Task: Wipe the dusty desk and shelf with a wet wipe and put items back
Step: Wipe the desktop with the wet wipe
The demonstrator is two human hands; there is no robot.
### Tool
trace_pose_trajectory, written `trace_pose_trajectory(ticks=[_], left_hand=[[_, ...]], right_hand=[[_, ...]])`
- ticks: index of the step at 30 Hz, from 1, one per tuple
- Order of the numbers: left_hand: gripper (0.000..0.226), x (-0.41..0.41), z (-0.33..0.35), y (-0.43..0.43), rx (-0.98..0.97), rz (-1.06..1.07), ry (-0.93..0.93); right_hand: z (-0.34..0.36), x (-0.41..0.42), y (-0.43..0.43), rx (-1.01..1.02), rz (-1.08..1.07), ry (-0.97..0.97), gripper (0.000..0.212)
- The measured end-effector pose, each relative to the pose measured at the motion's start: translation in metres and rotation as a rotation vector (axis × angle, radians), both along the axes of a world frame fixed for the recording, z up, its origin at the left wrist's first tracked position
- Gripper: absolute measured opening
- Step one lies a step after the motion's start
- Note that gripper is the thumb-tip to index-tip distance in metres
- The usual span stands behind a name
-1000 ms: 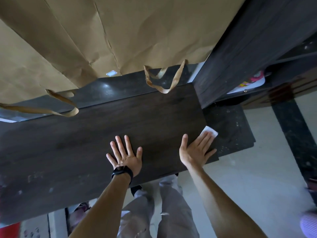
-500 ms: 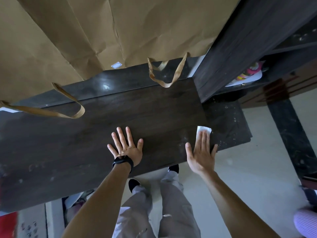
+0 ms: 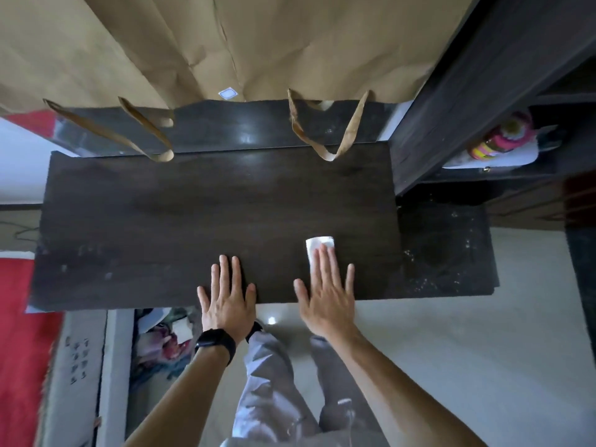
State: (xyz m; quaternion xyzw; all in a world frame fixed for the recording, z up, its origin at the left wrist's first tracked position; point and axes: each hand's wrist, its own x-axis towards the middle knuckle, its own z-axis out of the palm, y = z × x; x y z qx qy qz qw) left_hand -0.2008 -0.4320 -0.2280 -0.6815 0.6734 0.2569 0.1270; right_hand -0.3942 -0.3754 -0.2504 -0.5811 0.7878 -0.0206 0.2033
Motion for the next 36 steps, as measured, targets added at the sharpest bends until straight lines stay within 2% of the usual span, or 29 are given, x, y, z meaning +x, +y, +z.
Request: trace_pose_trajectory(ticks=[4, 6, 7, 10, 11, 13, 17, 21, 25, 29, 32, 36], left_hand=[[0.064, -0.014, 0.0, 0.001, 0.042, 0.042, -0.007], [0.063, -0.014, 0.0, -0.001, 0.064, 0.034, -0.027], [0.063, -0.014, -0.001, -0.001, 0.071, 0.036, -0.032], [0.063, -0.016, 0.001, -0.001, 0.084, 0.039, -0.041], [0.063, -0.017, 0.001, -0.001, 0.084, 0.039, -0.041], [0.063, -0.017, 0.001, -0.001, 0.072, 0.033, -0.047], [0.063, -0.018, 0.001, -0.002, 0.096, 0.04, -0.042], [0.062, -0.018, 0.001, -0.001, 0.08, 0.034, -0.036], [0.062, -0.017, 0.0, -0.002, 0.1, 0.028, -0.051], [0.062, -0.019, 0.001, -0.003, 0.106, 0.027, -0.059], [0.062, -0.02, 0.002, -0.002, 0.111, 0.034, -0.058], [0.062, -0.02, 0.002, -0.002, 0.088, 0.045, -0.057]], right_hand=[[-0.003, -0.07, 0.012, 0.104, -0.289, 0.085, 0.076], [0.001, -0.059, 0.005, 0.084, -0.309, 0.053, 0.078], [0.003, -0.044, 0.002, 0.06, -0.239, 0.029, 0.078], [0.005, 0.01, 0.009, 0.013, 0.156, -0.058, 0.075], [0.006, 0.016, 0.014, 0.01, 0.238, -0.062, 0.074], [0.005, 0.0, 0.019, -0.011, 0.271, -0.04, 0.071], [0.002, -0.081, 0.051, 0.028, 0.063, 0.054, 0.071], [-0.001, -0.136, 0.054, 0.038, 0.098, 0.101, 0.07], [-0.008, -0.142, -0.002, -0.011, 0.003, 0.088, 0.07], [-0.003, -0.12, 0.041, 0.003, -0.155, 0.054, 0.072], [-0.002, -0.112, 0.079, 0.03, -0.125, 0.014, 0.072], [-0.01, -0.122, 0.056, 0.015, -0.104, 0.063, 0.073]])
